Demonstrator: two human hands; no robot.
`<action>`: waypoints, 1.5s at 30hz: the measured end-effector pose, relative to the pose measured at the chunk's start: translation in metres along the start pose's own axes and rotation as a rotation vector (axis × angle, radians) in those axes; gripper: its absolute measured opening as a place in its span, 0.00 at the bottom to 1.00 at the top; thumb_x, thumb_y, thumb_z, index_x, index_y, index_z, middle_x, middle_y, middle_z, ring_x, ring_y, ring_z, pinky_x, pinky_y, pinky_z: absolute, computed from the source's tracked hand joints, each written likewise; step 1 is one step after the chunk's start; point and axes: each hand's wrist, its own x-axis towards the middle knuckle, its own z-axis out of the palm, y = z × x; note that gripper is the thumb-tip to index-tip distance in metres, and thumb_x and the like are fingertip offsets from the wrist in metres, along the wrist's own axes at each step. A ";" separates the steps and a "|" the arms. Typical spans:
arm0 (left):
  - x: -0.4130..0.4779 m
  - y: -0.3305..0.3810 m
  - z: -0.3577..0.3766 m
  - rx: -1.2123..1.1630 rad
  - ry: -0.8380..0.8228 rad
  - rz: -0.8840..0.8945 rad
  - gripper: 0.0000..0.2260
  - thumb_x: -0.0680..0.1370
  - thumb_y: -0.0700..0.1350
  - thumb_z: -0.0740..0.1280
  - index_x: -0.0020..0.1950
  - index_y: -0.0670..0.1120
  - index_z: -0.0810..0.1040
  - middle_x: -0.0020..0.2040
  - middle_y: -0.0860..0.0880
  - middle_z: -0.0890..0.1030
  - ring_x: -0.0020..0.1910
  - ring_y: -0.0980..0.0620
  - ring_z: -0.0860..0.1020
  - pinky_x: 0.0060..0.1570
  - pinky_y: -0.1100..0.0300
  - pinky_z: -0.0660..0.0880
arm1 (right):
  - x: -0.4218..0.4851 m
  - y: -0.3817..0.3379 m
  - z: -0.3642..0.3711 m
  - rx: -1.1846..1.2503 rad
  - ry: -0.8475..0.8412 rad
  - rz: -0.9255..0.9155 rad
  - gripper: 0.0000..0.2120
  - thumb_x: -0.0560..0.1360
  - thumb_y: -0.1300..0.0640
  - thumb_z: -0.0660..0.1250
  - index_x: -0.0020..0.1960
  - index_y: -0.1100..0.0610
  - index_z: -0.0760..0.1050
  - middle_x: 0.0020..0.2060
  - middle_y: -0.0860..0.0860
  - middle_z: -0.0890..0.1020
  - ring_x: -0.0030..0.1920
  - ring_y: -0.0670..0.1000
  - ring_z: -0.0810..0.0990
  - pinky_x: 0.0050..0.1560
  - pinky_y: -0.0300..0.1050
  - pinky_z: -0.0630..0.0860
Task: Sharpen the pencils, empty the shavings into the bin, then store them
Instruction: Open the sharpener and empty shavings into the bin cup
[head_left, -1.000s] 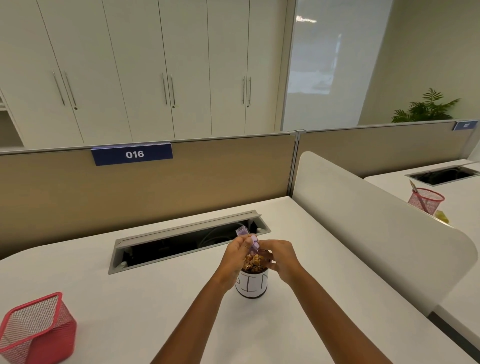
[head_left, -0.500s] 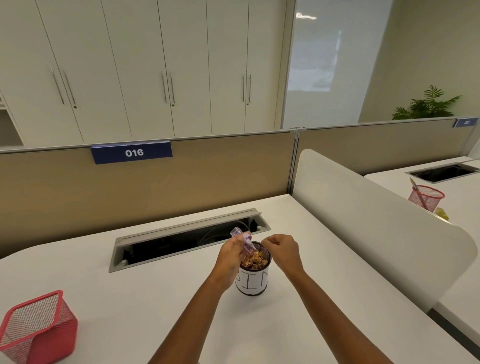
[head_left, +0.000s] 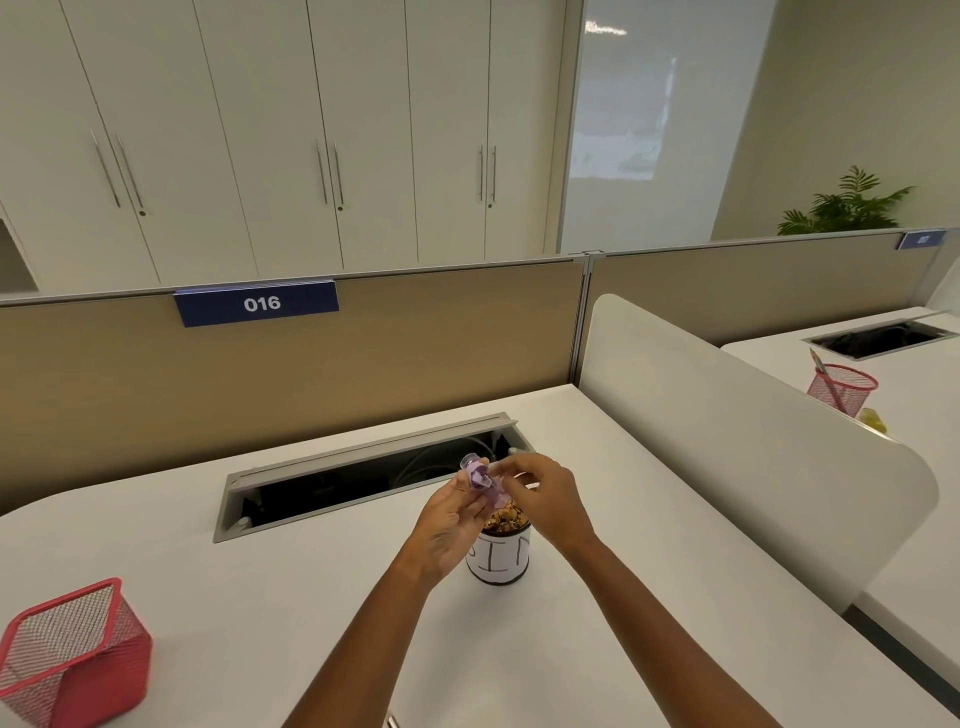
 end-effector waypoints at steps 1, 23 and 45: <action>0.000 -0.001 0.000 0.003 -0.001 0.004 0.10 0.79 0.40 0.58 0.49 0.42 0.79 0.43 0.42 0.84 0.50 0.45 0.79 0.58 0.50 0.71 | 0.000 0.001 0.000 -0.039 -0.011 -0.037 0.11 0.76 0.65 0.62 0.56 0.61 0.79 0.53 0.59 0.81 0.48 0.50 0.78 0.46 0.31 0.73; 0.011 0.000 0.008 0.977 0.046 0.350 0.12 0.76 0.42 0.65 0.58 0.38 0.75 0.61 0.38 0.75 0.62 0.44 0.73 0.60 0.53 0.73 | -0.004 0.007 -0.003 -0.011 -0.025 0.010 0.19 0.75 0.64 0.66 0.65 0.59 0.72 0.61 0.57 0.77 0.54 0.49 0.77 0.53 0.36 0.76; 0.012 -0.009 -0.003 1.306 0.218 0.419 0.18 0.75 0.34 0.66 0.64 0.43 0.74 0.67 0.41 0.67 0.64 0.45 0.71 0.55 0.65 0.71 | 0.019 0.016 0.003 -0.121 -0.030 0.169 0.15 0.74 0.63 0.65 0.60 0.64 0.76 0.59 0.60 0.79 0.59 0.56 0.77 0.57 0.44 0.74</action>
